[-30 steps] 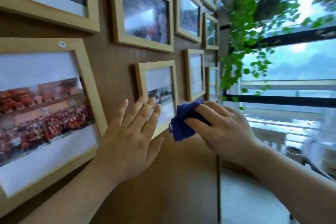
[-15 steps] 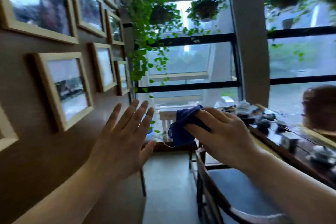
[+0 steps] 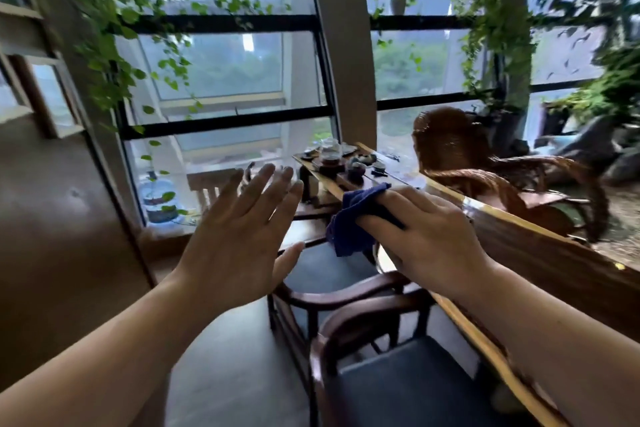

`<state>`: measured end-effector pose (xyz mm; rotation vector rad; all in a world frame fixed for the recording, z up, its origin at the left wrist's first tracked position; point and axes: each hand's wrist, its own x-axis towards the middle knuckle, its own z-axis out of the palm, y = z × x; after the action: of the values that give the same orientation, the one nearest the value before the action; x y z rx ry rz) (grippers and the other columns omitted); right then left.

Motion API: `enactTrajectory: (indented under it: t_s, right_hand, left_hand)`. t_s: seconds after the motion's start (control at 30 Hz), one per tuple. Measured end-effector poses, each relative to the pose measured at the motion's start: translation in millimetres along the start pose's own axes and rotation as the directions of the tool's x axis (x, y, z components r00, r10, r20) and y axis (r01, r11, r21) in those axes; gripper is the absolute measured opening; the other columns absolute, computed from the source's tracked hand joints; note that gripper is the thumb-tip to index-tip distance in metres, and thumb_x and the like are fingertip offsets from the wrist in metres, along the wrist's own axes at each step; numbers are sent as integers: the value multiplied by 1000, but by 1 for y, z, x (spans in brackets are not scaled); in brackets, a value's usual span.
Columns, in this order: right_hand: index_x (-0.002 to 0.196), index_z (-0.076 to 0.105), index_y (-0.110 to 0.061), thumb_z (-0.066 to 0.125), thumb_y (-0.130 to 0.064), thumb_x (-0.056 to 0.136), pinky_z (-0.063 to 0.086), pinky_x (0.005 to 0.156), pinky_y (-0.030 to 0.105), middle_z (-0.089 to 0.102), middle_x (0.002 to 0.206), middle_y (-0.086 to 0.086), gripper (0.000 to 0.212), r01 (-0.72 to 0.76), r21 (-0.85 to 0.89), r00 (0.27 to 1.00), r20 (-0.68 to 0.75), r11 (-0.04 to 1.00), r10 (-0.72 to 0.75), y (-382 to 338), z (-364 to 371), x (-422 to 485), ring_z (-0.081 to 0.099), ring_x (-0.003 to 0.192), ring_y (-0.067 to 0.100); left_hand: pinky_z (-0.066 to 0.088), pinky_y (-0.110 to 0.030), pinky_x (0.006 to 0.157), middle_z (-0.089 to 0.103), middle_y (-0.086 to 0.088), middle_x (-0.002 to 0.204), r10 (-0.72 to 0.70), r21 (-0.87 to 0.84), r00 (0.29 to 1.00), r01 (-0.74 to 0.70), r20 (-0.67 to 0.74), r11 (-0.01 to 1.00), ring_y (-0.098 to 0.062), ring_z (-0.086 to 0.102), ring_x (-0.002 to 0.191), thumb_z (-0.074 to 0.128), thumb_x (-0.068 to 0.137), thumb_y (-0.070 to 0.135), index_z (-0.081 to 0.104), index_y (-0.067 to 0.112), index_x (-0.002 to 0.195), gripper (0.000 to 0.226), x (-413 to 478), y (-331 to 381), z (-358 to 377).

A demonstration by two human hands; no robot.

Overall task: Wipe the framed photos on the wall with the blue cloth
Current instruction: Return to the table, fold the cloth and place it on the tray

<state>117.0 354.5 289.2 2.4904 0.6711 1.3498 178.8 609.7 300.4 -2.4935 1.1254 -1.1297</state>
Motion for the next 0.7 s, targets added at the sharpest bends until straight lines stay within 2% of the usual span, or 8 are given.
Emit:
enactTrajectory:
  t_s: [0.1,0.23,0.3,0.4,0.53,0.7]
  right_hand:
    - [108,68,-19,50,-14,93,54,66,41,67,105,7,24,-34,-6,997,68,999,35,6,-35,-33,62,94,29]
    - [109,68,-18,65,-17,86,53,67,38,67,107,8,23,-79,-59,992,92,995,84,6,-89,-76,62,96,28]
    - [110,67,-17,65,-19,86,52,68,37,66,108,9,24,-102,-84,987,114,991,112,5,-109,-92,61,97,28]
    - [109,67,-17,69,-18,83,50,69,35,65,108,9,26,-154,-142,975,140,978,174,1,-142,-119,59,100,28]
    - [108,67,-17,57,-24,88,50,70,36,65,109,10,24,-218,-177,954,167,960,248,-7,-177,-157,56,103,27]
    - [108,66,-16,53,-23,85,51,67,36,64,109,11,27,-257,-210,929,214,943,301,-4,-213,-196,57,101,29]
  left_hand:
    - [38,-57,106,44,-22,147,24,-74,1000,-24,-2,997,-40,41,136,48,90,49,41,2,141,70,6,40,-13]
    - [43,-52,105,46,-22,146,82,-158,997,-82,-7,984,-39,45,133,43,89,57,40,2,142,76,9,88,-36]
    - [45,-51,103,48,-22,144,103,-187,995,-104,-16,977,-39,48,130,43,88,59,42,3,141,78,11,105,-45]
    - [46,-49,102,52,-21,141,135,-274,990,-144,-51,951,-37,51,127,50,85,60,41,3,141,81,9,135,-60]
    - [53,-43,94,58,-15,135,145,-386,987,-158,-63,909,-31,57,121,56,83,60,42,4,141,81,-1,173,-73]
    - [55,-39,84,58,-10,136,113,-457,992,-123,-48,881,-27,58,120,44,82,66,43,7,141,83,-2,215,-88]
